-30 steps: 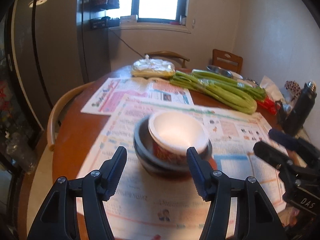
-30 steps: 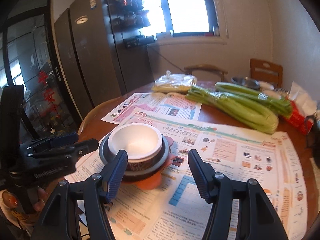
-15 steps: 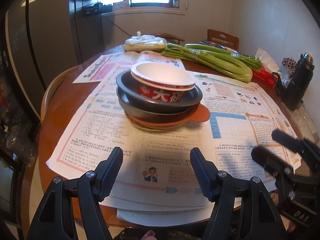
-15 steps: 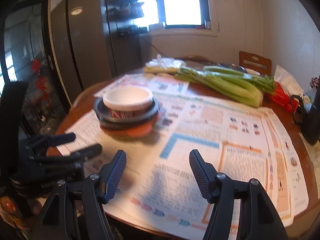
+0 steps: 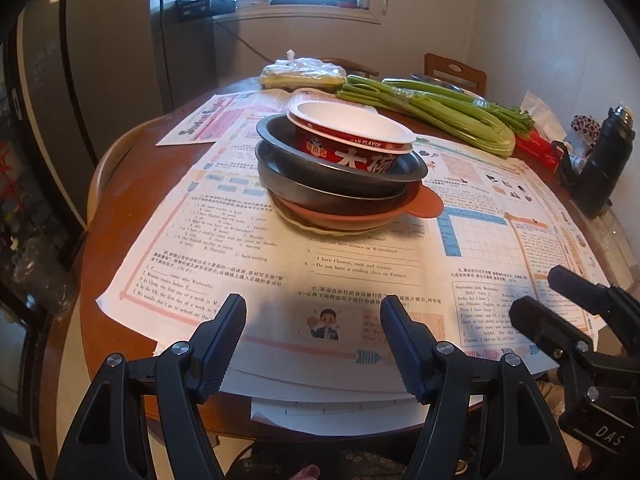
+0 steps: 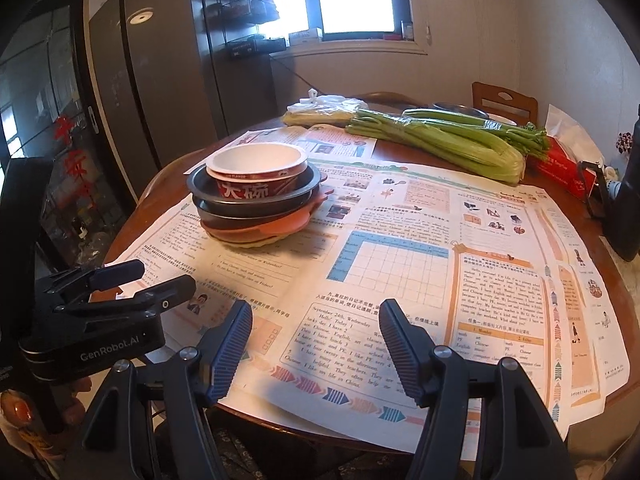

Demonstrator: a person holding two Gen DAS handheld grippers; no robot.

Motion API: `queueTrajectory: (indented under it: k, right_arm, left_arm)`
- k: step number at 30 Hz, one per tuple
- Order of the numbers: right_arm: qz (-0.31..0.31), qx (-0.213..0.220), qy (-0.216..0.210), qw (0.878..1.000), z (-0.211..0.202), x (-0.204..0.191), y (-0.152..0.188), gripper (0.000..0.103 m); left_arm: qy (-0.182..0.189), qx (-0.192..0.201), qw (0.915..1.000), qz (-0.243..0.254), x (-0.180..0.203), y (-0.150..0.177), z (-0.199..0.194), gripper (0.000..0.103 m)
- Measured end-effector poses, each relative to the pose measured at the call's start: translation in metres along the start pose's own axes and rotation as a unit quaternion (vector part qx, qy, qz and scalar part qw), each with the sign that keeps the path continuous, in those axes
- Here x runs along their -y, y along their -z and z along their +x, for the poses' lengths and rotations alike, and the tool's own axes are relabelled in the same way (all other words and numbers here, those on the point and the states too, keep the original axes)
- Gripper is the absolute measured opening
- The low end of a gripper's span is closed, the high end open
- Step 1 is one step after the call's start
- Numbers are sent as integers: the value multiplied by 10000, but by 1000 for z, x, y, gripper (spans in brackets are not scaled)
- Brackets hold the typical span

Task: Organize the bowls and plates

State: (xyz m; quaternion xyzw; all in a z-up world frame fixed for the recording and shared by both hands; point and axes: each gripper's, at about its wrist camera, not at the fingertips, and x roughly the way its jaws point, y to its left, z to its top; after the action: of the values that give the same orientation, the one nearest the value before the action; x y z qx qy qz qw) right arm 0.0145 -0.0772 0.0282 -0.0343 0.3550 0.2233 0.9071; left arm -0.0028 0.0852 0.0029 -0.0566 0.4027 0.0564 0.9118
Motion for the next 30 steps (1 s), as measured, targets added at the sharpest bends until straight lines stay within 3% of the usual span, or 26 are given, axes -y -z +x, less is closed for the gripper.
queueTrajectory:
  k: [30]
  right_arm:
    - [66, -97, -38, 9999, 2, -4, 5, 66]
  left_arm:
    - [148, -140, 9997, 132, 4, 9, 4, 71]
